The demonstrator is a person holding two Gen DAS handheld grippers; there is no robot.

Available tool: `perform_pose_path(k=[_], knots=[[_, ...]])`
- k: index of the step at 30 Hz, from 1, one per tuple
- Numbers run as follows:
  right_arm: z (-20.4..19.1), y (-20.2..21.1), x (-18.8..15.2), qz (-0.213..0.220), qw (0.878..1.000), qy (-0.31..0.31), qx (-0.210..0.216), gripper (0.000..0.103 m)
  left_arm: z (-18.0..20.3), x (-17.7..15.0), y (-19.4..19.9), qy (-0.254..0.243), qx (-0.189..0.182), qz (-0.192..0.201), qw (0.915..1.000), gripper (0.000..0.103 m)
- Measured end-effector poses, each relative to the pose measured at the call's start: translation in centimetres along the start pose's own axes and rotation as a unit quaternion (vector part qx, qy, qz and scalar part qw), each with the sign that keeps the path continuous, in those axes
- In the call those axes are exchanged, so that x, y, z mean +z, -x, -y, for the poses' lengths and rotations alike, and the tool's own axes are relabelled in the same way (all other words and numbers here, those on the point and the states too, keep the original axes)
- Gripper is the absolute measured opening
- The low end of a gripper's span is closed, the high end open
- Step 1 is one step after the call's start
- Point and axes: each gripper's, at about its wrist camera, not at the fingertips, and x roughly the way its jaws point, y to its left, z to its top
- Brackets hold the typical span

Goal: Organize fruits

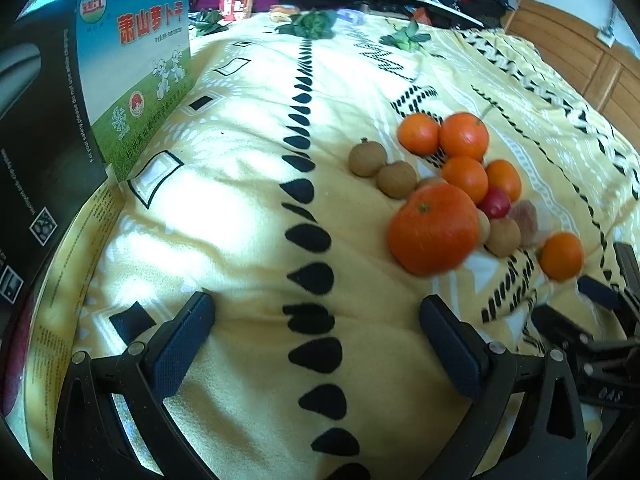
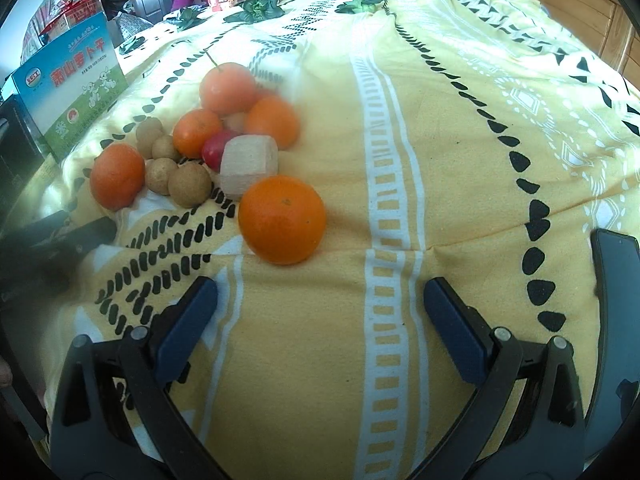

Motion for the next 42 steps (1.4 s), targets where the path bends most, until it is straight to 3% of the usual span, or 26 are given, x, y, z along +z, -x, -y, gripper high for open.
perform_pose_path(k=[4, 7, 11, 16, 22, 26, 28, 30, 31, 36, 40, 42], knots=[[0.0, 0.0, 0.0, 0.0, 1.0, 0.0, 0.0, 0.103, 0.2, -0.9, 1.0, -0.025, 0.006, -0.006, 0.9997, 0.102], [0.0, 0.0, 0.0, 0.0, 1.0, 0.0, 0.0, 0.103, 0.1, -1.0, 1.9, -0.024, 0.004, -0.009, 0.9997, 0.096], [0.0, 0.0, 0.0, 0.0, 1.0, 0.0, -0.001, 0.103, 0.1, 0.0, 3.0, -0.003, -0.037, -0.001, 0.9993, 0.074], [-0.2, 0.0, 0.0, 0.001, 1.0, 0.0, -0.001, 0.103, 1.7, 2.3, 3.3, -0.011, -0.077, 0.031, 0.9965, 0.075], [-0.1, 0.0, -0.1, 0.001, 1.0, -0.001, 0.001, 0.103, 1.4, 3.4, -0.2, 0.015, -0.131, 0.025, 0.991, 0.077], [0.1, 0.0, 0.0, 0.0, 1.0, -0.003, 0.004, 0.103, 2.0, 3.7, -1.0, 0.005, -0.134, 0.014, 0.9909, 0.074], [0.1, 0.0, 0.0, -0.003, 1.0, -0.001, 0.002, 0.103, 2.2, 3.8, -1.1, 0.002, -0.136, 0.005, 0.9907, 0.069], [0.1, 0.0, 0.2, -0.008, 1.0, -0.001, 0.003, 0.103, 2.4, 4.0, -1.0, -0.005, -0.158, 0.003, 0.9875, 0.047], [0.2, 0.0, 0.2, -0.01, 1.0, -0.003, 0.007, 0.103, 2.4, 4.0, -0.9, -0.005, -0.16, 0.002, 0.987, 0.047], [1.3, 1.1, -0.3, 0.009, 0.998, -0.018, 0.053, 0.103, 1.2, 2.9, 0.5, 0.012, -0.163, 0.038, 0.9859, 0.047], [1.2, 2.9, -0.6, 0.029, 0.998, 0.0, 0.064, 0.103, -0.4, 1.2, 4.1, 0.025, -0.125, 0.052, 0.9905, 0.047], [0.7, 4.9, -0.7, 0.059, 0.996, 0.021, 0.063, 0.103, -1.1, 0.5, 5.9, 0.02, -0.107, 0.059, 0.9923, 0.047]])
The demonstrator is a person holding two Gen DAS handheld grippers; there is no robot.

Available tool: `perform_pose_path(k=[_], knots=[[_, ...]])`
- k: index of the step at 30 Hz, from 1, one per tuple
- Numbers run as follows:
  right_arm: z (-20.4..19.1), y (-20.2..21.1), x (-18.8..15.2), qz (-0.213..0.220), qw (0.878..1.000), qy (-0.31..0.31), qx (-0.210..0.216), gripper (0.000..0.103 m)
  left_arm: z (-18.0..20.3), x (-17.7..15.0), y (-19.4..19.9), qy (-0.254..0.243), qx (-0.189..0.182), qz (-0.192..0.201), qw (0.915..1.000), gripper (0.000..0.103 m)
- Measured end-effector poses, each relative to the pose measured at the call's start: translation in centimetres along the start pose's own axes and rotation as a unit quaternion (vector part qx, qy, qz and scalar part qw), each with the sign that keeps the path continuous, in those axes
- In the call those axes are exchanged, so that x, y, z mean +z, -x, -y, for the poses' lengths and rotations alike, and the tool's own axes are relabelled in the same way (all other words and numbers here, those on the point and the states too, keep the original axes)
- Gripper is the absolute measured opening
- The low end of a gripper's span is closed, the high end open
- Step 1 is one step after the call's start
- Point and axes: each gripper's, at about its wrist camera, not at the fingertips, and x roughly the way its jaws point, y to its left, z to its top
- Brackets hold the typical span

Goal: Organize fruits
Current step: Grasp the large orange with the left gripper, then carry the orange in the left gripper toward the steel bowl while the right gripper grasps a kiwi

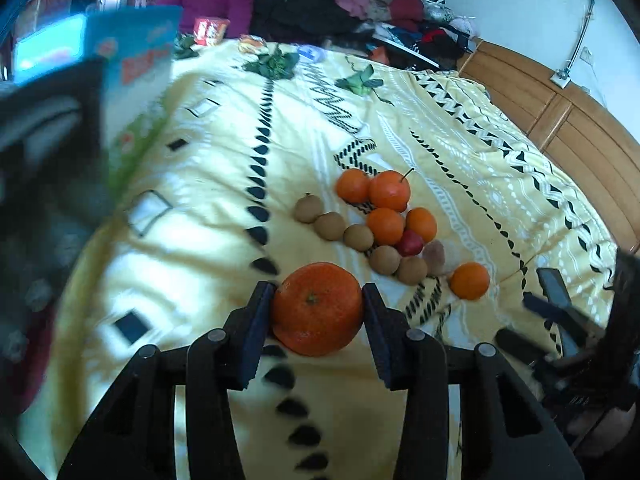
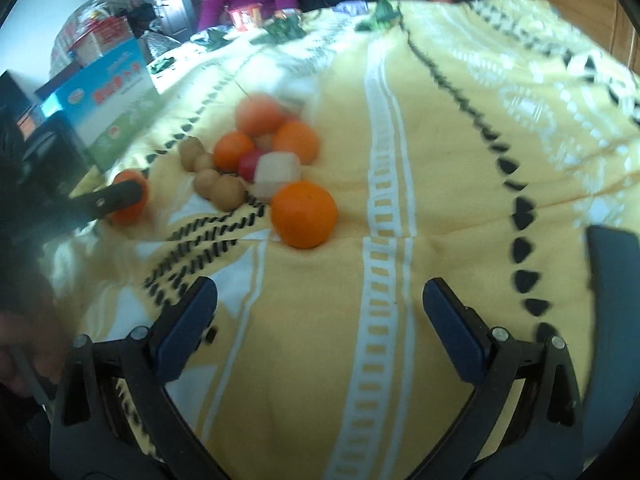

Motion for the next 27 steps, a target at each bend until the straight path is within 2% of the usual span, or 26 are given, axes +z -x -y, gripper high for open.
perform_pose_path(k=[2, 3, 5, 6, 7, 8, 12, 15, 20, 21, 22, 24, 27], knots=[[-0.9, 1.1, 0.5, 0.011, 1.0, 0.024, 0.014, 0.103, -0.5, -0.2, 1.7, 0.013, 0.013, 0.007, 0.9998, 0.047], [-1.6, 1.0, 0.9, 0.003, 0.999, 0.041, 0.023, 0.103, -0.8, -0.3, 2.4, 0.024, 0.012, 0.009, 0.9996, 0.047], [-2.8, 0.4, 2.0, -0.017, 0.997, 0.052, 0.048, 0.088, -1.1, -0.3, 3.7, 0.029, 0.01, 0.017, 0.9994, 0.047], [-3.0, 0.1, 2.5, -0.025, 0.996, 0.042, 0.068, 0.067, -1.1, -0.3, 4.1, 0.027, 0.01, 0.021, 0.9994, 0.047], [-3.2, -0.5, 3.2, -0.035, 0.995, 0.027, 0.094, 0.052, -1.0, -0.1, 4.4, 0.025, 0.009, 0.025, 0.9994, 0.047], [-3.5, -1.1, 3.7, -0.039, 0.993, 0.019, 0.107, 0.048, -0.9, 0.0, 4.6, 0.023, 0.01, 0.025, 0.9994, 0.047], [-5.6, -3.7, 4.8, -0.053, 0.993, 0.041, 0.099, 0.045, -1.0, 0.6, 4.9, 0.02, 0.01, 0.025, 0.9994, 0.047], [-6.9, -5.5, 5.6, -0.06, 0.994, 0.074, 0.06, 0.045, -1.5, 0.9, 4.9, 0.026, 0.009, 0.023, 0.9994, 0.047], [-6.5, -7.4, 5.5, -0.075, 0.992, 0.097, 0.038, 0.045, -1.7, 1.0, 4.5, 0.028, 0.004, 0.018, 0.9995, 0.047], [-6.3, -7.7, 5.5, -0.078, 0.991, 0.097, 0.039, 0.043, -1.8, 1.1, 4.4, 0.03, 0.003, 0.016, 0.9994, 0.047], [-6.1, -7.8, 5.3, -0.077, 0.991, 0.099, 0.036, 0.035, -1.9, 1.1, 4.3, 0.033, 0.003, 0.015, 0.9994, 0.047], [-5.8, -7.7, 5.1, -0.073, 0.992, 0.097, 0.035, 0.027, -1.9, 1.2, 4.4, 0.034, 0.0, 0.015, 0.9993, 0.047], [-5.5, -7.0, 5.2, -0.063, 0.993, 0.09, 0.043, 0.027, -1.8, 1.5, 4.8, 0.033, -0.001, 0.016, 0.9993, 0.047]])
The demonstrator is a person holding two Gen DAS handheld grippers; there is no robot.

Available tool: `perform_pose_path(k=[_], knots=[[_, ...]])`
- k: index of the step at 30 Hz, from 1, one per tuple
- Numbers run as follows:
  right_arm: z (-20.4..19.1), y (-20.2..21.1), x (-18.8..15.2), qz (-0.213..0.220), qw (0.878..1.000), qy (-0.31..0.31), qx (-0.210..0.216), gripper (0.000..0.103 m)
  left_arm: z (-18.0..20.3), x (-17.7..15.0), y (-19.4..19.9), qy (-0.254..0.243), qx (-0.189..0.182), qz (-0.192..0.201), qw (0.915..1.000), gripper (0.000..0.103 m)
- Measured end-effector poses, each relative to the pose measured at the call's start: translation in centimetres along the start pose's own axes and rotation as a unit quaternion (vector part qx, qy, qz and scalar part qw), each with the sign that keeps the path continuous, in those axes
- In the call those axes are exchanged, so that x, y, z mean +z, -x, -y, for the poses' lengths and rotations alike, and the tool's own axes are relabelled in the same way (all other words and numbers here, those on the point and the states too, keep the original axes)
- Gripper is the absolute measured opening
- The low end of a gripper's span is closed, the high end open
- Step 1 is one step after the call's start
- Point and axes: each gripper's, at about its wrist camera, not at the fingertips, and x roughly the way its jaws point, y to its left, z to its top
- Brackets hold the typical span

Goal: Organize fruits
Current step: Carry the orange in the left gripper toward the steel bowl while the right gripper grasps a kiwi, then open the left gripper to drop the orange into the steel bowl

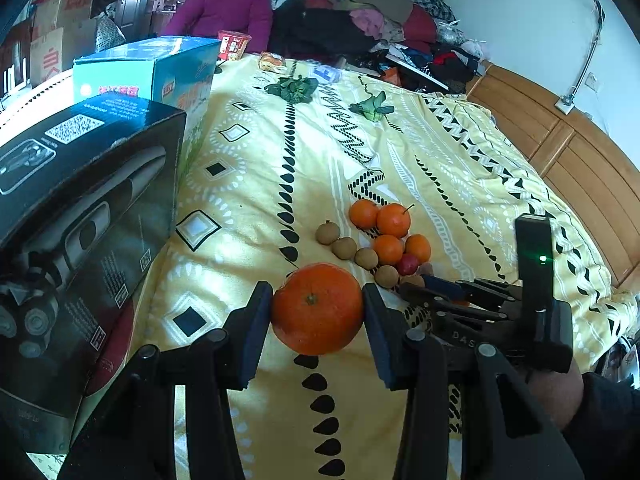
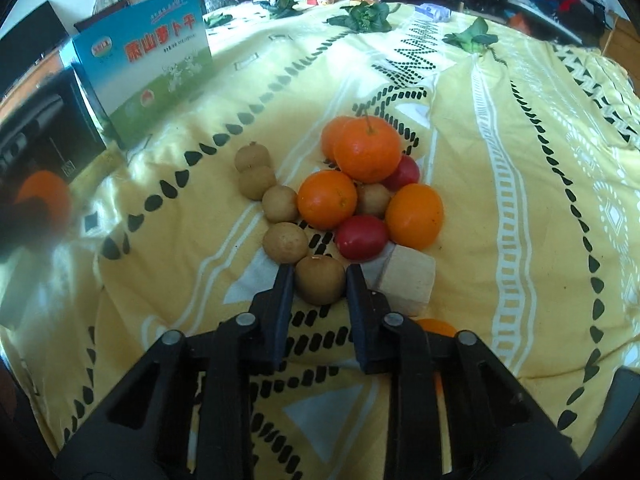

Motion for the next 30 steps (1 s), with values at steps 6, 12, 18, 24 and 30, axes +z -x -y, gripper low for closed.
perform_pose_path(k=[6, 12, 18, 24, 30], knots=[[-1.8, 7.0, 1.6, 0.085, 0.996, 0.002, 0.016, 0.027, 0.3, 2.3, 4.9, -0.004, 0.01, 0.05, 0.9987, 0.047], [-9.4, 12.5, 7.6, 0.156, 0.983, 0.052, 0.087, 0.027, -3.8, 5.7, 13.4, 0.019, 0.069, 0.127, 0.9893, 0.047], [-21.7, 12.6, 12.7, 0.156, 0.959, 0.111, 0.209, 0.027, -13.9, 6.1, 21.8, 0.085, 0.188, 0.176, 0.9626, 0.047], [-33.5, 9.7, 13.8, 0.099, 0.94, 0.153, 0.289, 0.027, -25.2, 2.4, 25.2, 0.186, 0.277, 0.148, 0.9309, 0.047], [-39.4, 4.7, 12.3, 0.031, 0.938, 0.179, 0.297, 0.027, -30.1, -1.5, 24.5, 0.243, 0.299, 0.104, 0.9167, 0.047]])
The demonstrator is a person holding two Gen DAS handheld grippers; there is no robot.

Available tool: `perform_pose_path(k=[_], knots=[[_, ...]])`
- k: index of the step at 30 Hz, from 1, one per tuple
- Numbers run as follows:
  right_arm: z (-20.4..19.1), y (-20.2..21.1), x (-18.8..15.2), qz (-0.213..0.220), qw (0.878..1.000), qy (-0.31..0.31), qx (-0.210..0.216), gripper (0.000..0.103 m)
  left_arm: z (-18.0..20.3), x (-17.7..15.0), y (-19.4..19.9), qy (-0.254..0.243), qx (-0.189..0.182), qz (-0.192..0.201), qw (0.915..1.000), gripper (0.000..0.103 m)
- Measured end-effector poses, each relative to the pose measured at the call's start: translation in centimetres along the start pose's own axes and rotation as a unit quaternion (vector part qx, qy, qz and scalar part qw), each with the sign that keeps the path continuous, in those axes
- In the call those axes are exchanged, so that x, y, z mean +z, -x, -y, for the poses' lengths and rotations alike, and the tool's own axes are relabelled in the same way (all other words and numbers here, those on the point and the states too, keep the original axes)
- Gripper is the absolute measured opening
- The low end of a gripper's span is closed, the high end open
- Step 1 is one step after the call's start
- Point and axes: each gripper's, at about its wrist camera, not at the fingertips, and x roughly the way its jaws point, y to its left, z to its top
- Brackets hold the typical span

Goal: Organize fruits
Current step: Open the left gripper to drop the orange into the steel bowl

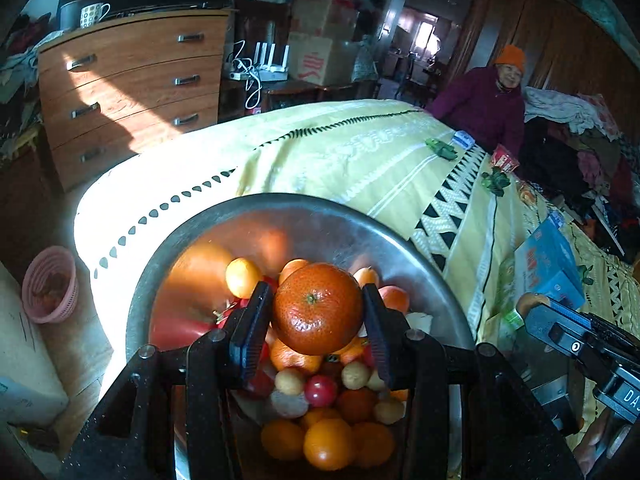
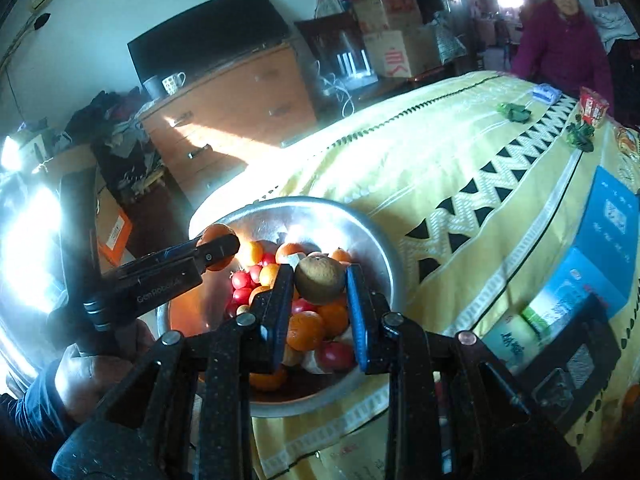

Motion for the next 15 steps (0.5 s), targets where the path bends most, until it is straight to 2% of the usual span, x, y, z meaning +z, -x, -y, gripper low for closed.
perform_pose_path(k=[4, 5, 6, 7, 8, 9, 12, 15], knots=[[-0.3, -2.6, 0.1, -0.039, 0.999, 0.01, -0.002, 0.028, -0.5, -0.2, -1.3, 0.005, 0.002, -0.025, 0.9997, 0.048], [-1.0, -2.9, 0.4, -0.039, 0.999, 0.015, -0.005, 0.028, -0.7, -0.1, -1.1, 0.005, 0.003, -0.026, 0.9997, 0.056], [-1.0, -3.0, 0.5, -0.04, 0.999, 0.016, -0.004, 0.032, -0.6, -0.1, -1.1, 0.003, 0.005, -0.021, 0.9998, 0.071], [-1.1, -2.8, 0.7, -0.039, 0.999, 0.012, -0.003, 0.052, -0.8, 0.1, -0.7, 0.002, 0.008, -0.014, 0.9999, 0.077], [-1.2, -2.2, 0.8, -0.032, 0.999, 0.01, -0.005, 0.063, -0.9, 0.6, -0.5, 0.001, 0.01, -0.007, 0.9999, 0.084], [-1.4, -1.4, 0.9, -0.017, 1.0, 0.012, -0.009, 0.073, -0.8, 0.7, -0.1, 0.0, 0.012, 0.001, 0.9999, 0.085], [-2.5, 1.7, 0.7, 0.017, 0.999, 0.04, -0.016, 0.072, 0.1, 1.2, 1.0, -0.01, 0.011, 0.017, 0.9998, 0.085], [-3.4, 7.8, -1.3, 0.078, 0.991, 0.096, -0.044, 0.072, 3.1, 1.2, 3.5, -0.035, -0.01, 0.057, 0.9977, 0.085]])
